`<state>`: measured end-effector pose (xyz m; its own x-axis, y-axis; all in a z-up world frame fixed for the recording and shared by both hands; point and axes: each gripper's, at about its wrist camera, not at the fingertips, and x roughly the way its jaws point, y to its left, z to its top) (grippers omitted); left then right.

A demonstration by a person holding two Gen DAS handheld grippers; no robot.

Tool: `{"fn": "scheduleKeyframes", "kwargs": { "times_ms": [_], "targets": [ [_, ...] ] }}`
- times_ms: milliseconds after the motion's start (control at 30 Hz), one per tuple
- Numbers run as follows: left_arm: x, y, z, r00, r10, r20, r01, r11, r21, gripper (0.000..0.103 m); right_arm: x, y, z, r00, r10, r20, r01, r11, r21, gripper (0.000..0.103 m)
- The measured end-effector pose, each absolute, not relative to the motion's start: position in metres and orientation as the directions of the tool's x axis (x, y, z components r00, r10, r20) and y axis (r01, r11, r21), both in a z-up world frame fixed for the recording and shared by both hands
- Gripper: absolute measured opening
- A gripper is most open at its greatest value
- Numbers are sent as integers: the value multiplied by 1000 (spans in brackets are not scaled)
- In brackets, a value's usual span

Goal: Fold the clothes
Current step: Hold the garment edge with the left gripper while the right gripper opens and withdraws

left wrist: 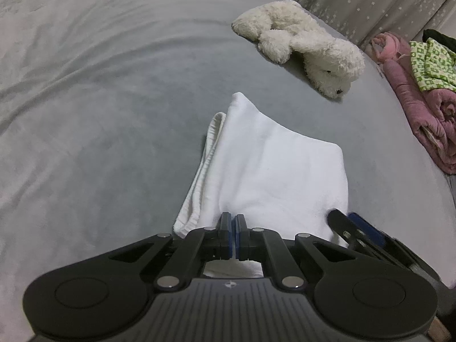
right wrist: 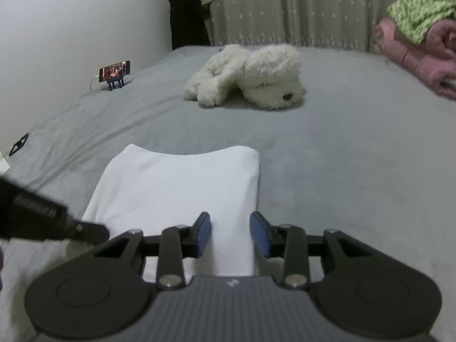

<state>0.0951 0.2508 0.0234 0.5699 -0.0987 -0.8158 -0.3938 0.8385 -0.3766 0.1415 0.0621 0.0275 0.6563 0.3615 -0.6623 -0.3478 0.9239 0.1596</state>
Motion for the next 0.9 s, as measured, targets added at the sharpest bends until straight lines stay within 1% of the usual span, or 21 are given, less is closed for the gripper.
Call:
{"fn": "scheduleKeyframes", "kwargs": {
  "times_ms": [67,200,300,400,500,533,567,633,700,800,900],
  "targets": [
    [95,252,23,568,-102,-817,-398,835,-381,5,153,63,18,637,364,-679,-336,924,180,42],
    [97,250,23,565,-99,-819,-398,837,-376,5,164,57,10,615,400,-680,-321,914,247,44],
    [97,251,23,565,-101,-819,-399,835,-378,5,163,55,12,612,396,-684,-315,916,248,43],
    [97,254,22,565,-113,-817,-407,824,-395,5,155,56,19,635,379,-674,-308,923,229,40],
    [96,256,21,569,-125,-813,-413,811,-414,5,147,53,25,665,366,-651,-294,930,222,33],
    [96,258,20,570,-131,-811,-417,804,-424,5,144,52,27,673,366,-643,-293,930,223,30],
    [95,260,20,571,-139,-809,-421,796,-434,5,142,51,28,680,370,-633,-294,929,226,25],
    [95,262,18,573,-149,-806,-427,785,-449,5,139,50,31,682,382,-624,-300,924,237,19],
    [95,263,18,574,-154,-804,-430,779,-456,5,139,52,31,674,387,-629,-309,921,236,17],
    [95,262,18,574,-152,-805,-428,782,-453,5,141,61,20,646,367,-669,-333,925,185,16],
    [95,263,18,574,-156,-804,-432,777,-459,5,141,57,20,648,374,-664,-330,923,198,16]
  ]
}}
